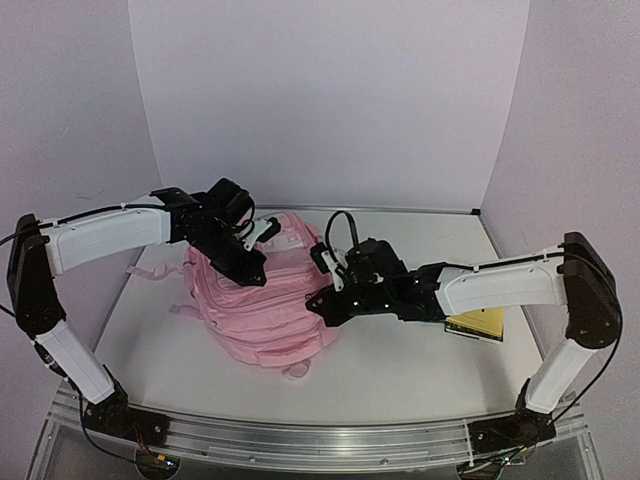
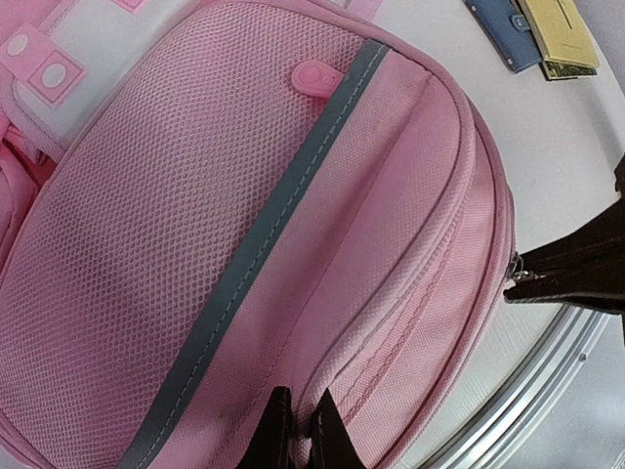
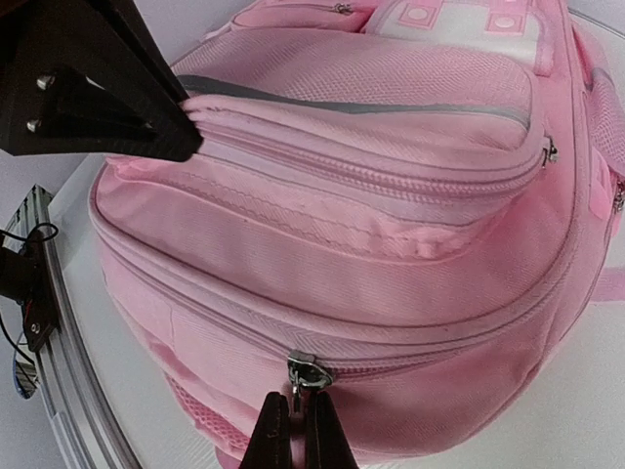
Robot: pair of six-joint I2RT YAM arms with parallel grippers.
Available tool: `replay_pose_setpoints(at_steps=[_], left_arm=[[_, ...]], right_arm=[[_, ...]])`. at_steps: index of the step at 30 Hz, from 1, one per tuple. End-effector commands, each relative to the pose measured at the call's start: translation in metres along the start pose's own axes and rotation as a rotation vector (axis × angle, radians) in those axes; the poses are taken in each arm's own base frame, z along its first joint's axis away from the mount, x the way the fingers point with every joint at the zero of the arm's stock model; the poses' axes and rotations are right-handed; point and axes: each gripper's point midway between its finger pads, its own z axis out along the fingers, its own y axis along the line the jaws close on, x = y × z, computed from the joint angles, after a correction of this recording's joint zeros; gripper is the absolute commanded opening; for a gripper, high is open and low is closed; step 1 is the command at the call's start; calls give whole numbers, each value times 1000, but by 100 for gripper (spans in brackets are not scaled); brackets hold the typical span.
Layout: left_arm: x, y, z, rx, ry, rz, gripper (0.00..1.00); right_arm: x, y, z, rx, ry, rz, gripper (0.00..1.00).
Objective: Pack the student bag
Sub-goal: Unzip the student bag at the center of the board.
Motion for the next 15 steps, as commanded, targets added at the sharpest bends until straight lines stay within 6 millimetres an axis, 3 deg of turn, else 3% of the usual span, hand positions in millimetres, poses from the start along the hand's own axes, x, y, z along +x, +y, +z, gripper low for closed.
replay_pose_setpoints(at_steps=[1, 10, 15], left_arm=[[-70, -1, -24, -2, -239, -32, 0], [-90, -28, -16, 176, -302, -100, 0], [-105, -40, -16, 253, -328, -117, 0]], right_arm=[[-11, 31, 1, -10, -13, 1, 0], [-26, 62, 26, 0, -105, 56, 0], [-30, 96, 38, -50, -171, 62, 0]])
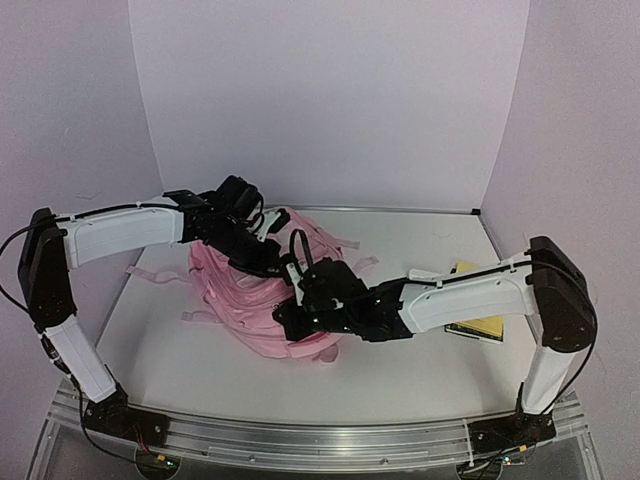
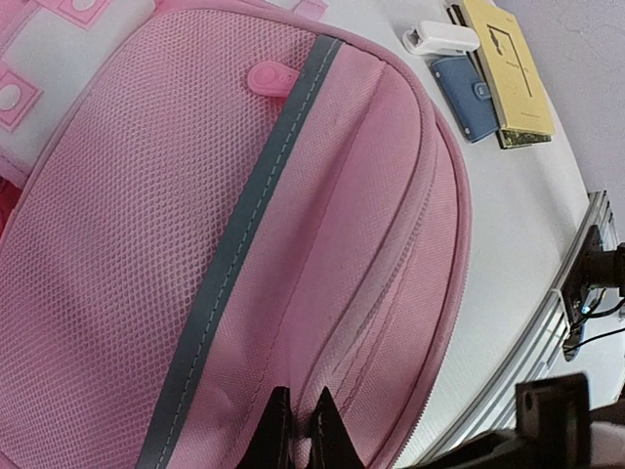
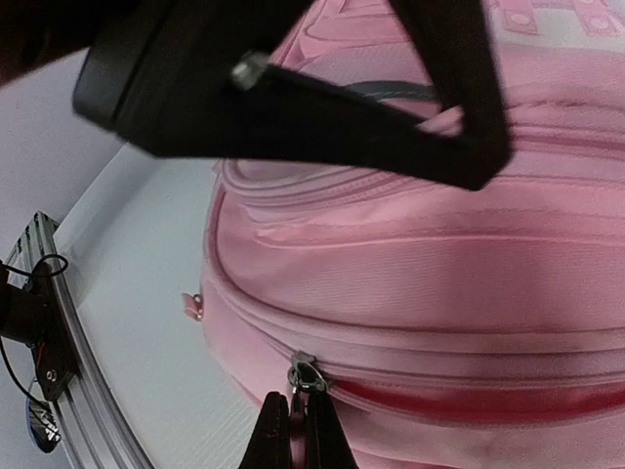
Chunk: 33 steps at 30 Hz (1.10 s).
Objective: Pack the student bag
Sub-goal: Unzip the student bag at the center of the board.
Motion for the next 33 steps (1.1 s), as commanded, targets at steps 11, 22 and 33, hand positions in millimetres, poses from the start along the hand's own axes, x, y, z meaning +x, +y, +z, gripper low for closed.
replay_pose_setpoints(at_steps=[11, 22, 33], left_arm=[[-81, -63, -33, 310, -240, -73, 0], [-80, -69, -42, 355, -254, -116, 0], [-75, -2, -80, 299, -289, -202, 0]], right_arm=[[-34, 55, 45, -44, -269, 20, 0], [-48, 64, 78, -27, -333, -14, 0], [-52, 85, 6, -189, -282, -83, 49]])
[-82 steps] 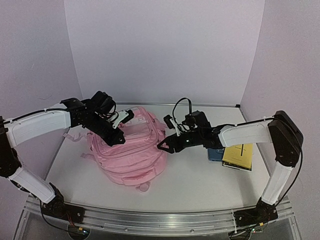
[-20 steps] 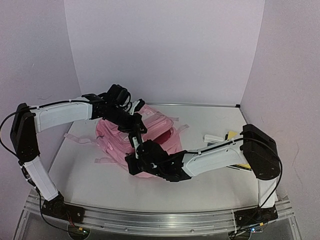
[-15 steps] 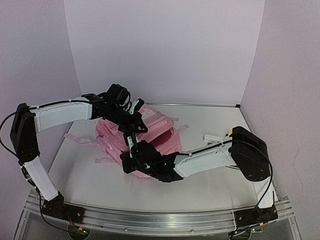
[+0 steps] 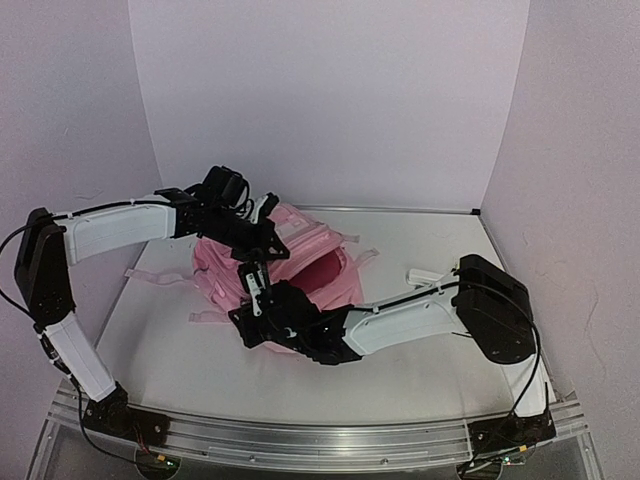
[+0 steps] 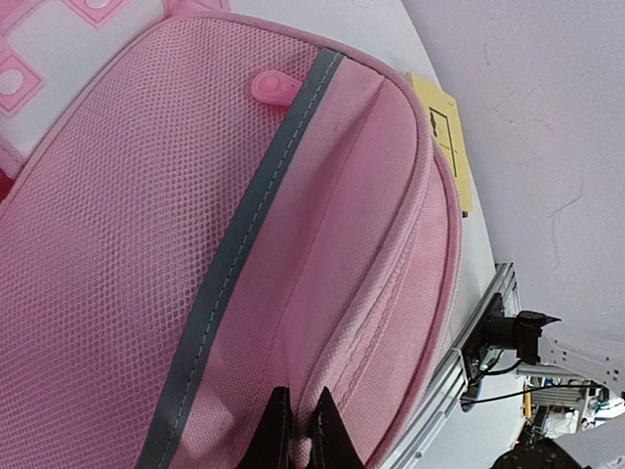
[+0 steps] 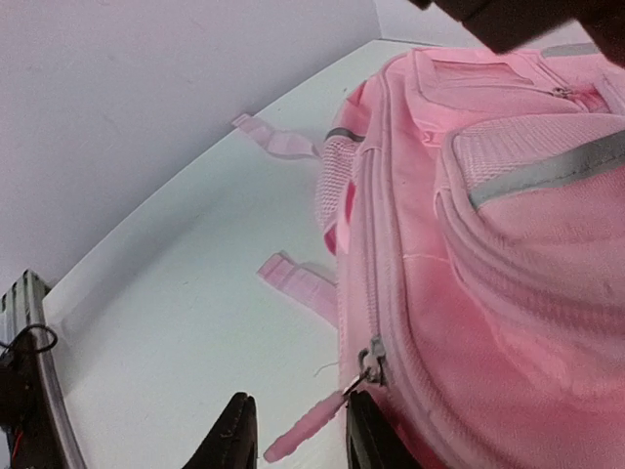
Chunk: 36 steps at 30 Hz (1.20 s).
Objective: Pack the student bag
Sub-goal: Unzip the student bag at the center of the board.
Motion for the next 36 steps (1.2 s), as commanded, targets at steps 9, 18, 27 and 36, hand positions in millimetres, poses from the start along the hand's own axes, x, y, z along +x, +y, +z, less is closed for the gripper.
replay_pose_setpoints(at_steps=[9, 18, 27, 36], left_arm=[[-36, 33, -101, 40, -119, -1, 0], [-28, 84, -114, -278, -56, 163, 0], [-18, 101, -92, -256, -60, 183, 0], [-2, 110, -85, -258, -27, 131, 1]], right_arm=[[-65, -2, -136, -44, -13, 2, 76], [-114, -138, -184, 396, -50, 101, 88], [-102, -334, -245, 756, -45, 432, 98], [-14, -430, -305, 1035, 65, 675, 98]])
